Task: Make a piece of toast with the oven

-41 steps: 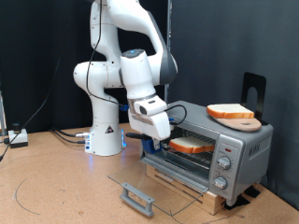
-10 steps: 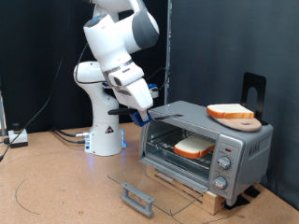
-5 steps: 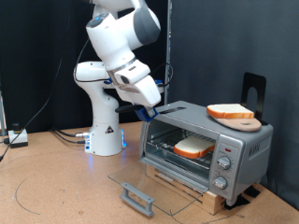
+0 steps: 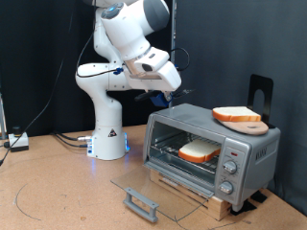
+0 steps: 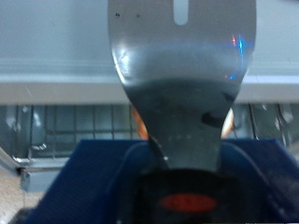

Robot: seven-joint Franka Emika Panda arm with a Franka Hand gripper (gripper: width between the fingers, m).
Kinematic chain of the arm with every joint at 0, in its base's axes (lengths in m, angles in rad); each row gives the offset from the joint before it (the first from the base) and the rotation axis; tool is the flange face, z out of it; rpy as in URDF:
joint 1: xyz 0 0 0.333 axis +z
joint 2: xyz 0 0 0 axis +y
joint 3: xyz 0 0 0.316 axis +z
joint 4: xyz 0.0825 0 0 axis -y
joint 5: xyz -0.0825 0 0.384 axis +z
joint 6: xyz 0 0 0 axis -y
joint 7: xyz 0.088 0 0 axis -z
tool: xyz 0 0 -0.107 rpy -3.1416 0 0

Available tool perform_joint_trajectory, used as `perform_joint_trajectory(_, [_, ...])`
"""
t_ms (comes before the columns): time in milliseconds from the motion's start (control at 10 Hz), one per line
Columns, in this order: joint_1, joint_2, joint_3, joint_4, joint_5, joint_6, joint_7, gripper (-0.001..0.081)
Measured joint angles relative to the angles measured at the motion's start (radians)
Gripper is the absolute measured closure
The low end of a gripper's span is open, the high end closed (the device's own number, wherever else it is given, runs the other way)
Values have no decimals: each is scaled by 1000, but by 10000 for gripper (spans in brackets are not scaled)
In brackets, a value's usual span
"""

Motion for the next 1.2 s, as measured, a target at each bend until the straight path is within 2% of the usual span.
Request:
perform_joint_trajectory(400, [35,-121,61,-54,14,-67,59,410])
perform_joint_trajectory(800, [78,-233,133,-107,55,-141,173,410])
perform_joint_trajectory(1000, [94,-281,196,-153,58,-137,243,410])
perform_joint_trajectory(1200, [106,-315,280,-225,100,-59,275,410])
